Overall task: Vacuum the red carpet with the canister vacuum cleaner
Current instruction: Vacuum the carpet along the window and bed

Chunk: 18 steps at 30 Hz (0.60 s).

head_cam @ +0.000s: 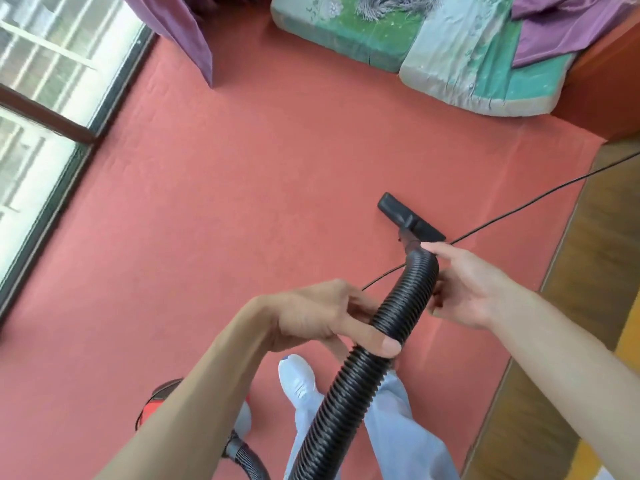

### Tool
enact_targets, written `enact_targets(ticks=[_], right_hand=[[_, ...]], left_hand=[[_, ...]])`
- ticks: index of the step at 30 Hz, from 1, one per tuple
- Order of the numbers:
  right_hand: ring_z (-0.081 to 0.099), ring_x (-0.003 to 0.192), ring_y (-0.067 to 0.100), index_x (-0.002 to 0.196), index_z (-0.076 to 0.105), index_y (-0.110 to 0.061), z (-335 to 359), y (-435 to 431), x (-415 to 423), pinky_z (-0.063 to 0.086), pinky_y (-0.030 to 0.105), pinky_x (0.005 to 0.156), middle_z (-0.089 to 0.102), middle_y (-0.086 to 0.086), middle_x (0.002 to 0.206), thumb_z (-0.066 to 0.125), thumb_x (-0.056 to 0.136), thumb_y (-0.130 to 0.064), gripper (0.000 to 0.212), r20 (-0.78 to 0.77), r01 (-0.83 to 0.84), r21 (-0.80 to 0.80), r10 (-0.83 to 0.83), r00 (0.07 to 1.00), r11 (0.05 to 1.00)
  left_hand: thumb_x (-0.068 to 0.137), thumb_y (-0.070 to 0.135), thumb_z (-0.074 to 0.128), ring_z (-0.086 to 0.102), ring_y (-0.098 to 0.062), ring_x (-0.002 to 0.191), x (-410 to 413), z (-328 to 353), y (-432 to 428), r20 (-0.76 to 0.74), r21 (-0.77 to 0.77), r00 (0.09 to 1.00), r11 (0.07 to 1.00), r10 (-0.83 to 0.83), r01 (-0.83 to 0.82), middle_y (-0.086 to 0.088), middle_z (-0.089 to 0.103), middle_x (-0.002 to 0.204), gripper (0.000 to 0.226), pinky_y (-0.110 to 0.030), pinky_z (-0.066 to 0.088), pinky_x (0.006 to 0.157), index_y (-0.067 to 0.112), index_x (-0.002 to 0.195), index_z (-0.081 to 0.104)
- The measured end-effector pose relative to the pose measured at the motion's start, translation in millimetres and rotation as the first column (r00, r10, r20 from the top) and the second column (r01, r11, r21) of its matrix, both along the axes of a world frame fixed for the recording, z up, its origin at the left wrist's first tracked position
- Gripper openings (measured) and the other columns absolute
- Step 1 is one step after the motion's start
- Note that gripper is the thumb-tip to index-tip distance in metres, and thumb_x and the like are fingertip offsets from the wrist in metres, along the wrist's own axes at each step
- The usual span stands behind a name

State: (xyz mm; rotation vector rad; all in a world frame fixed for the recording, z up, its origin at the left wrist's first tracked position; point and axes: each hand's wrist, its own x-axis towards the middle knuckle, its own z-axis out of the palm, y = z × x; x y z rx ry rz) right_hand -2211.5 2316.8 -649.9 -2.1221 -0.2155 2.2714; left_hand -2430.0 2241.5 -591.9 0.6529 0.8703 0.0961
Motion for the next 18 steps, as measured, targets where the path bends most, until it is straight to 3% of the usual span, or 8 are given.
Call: enact_targets(ticks=[3,6,9,11,14,18], right_hand=[[0.035,0.056,0.012,0.098,0.054,-0.017,-14,6,-17,0.032,0.025,0.053,0.041,0.0,0.067,0.063,0.085,-0.04,0.028,0.019,-0.029,0.032,0.028,0.999,0.999],[0.041,0.057,0.013,0.098,0.053,-0.018,-36,24,-31,0.039,0.024,0.052,0.044,0.0,0.068,0.063,0.086,-0.041,0.028,0.099,-0.024,0.093,0.015,0.995,0.995],[0.054,0.068,0.016,0.114,0.056,-0.016,-52,38,-42,0.05,0.032,0.074,0.056,0.003,0.078,0.061,0.092,-0.038,0.032,0.175,0.032,0.206,-0.07,0.982,0.978],[0.059,0.071,0.018,0.122,0.057,-0.012,-57,43,-46,0.052,0.035,0.076,0.06,0.004,0.081,0.063,0.093,-0.034,0.037,0.233,-0.011,0.297,-0.062,0.971,0.955],[0.062,0.071,0.019,0.12,0.059,-0.007,-49,44,-49,0.05,0.031,0.06,0.063,0.004,0.083,0.071,0.087,-0.031,0.043,0.27,-0.105,0.378,-0.001,0.963,0.92],[0.063,0.078,0.023,0.113,0.065,-0.004,-21,25,-50,0.052,0.029,0.061,0.069,0.01,0.092,0.077,0.08,-0.034,0.046,0.305,-0.233,0.398,0.112,0.946,0.887]], left_hand=[[0.089,0.018,0.073,0.07,-0.016,0.09,-5,-5,-9,-0.073,0.012,0.993,0.996,0.091,-0.09,-0.013,0.075,0.106,0.028,-0.031,0.056,0.079,0.001,0.111,0.07],[0.09,0.027,0.072,0.068,-0.014,0.084,5,-18,-14,-0.231,0.087,0.925,0.954,0.301,-0.288,-0.012,0.076,0.1,0.025,-0.027,0.053,0.072,0.009,0.108,0.073],[0.092,0.027,0.071,0.061,-0.018,0.064,26,-31,-18,-0.334,0.129,0.764,0.829,0.552,-0.544,-0.004,0.066,0.073,0.019,-0.033,0.053,0.065,0.01,0.099,0.075],[0.092,0.025,0.071,0.061,-0.021,0.064,38,-35,-20,-0.34,0.134,0.713,0.782,0.613,-0.609,-0.005,0.065,0.074,0.021,-0.035,0.055,0.064,0.007,0.101,0.075],[0.089,0.021,0.074,0.068,-0.017,0.074,39,-31,-26,-0.268,0.105,0.755,0.797,0.599,-0.595,-0.007,0.072,0.085,0.023,-0.029,0.058,0.067,0.007,0.107,0.074],[0.086,0.018,0.077,0.069,-0.011,0.079,14,-15,-44,-0.15,0.071,0.841,0.854,0.519,-0.515,-0.005,0.072,0.089,0.025,-0.019,0.055,0.066,0.006,0.108,0.074]])
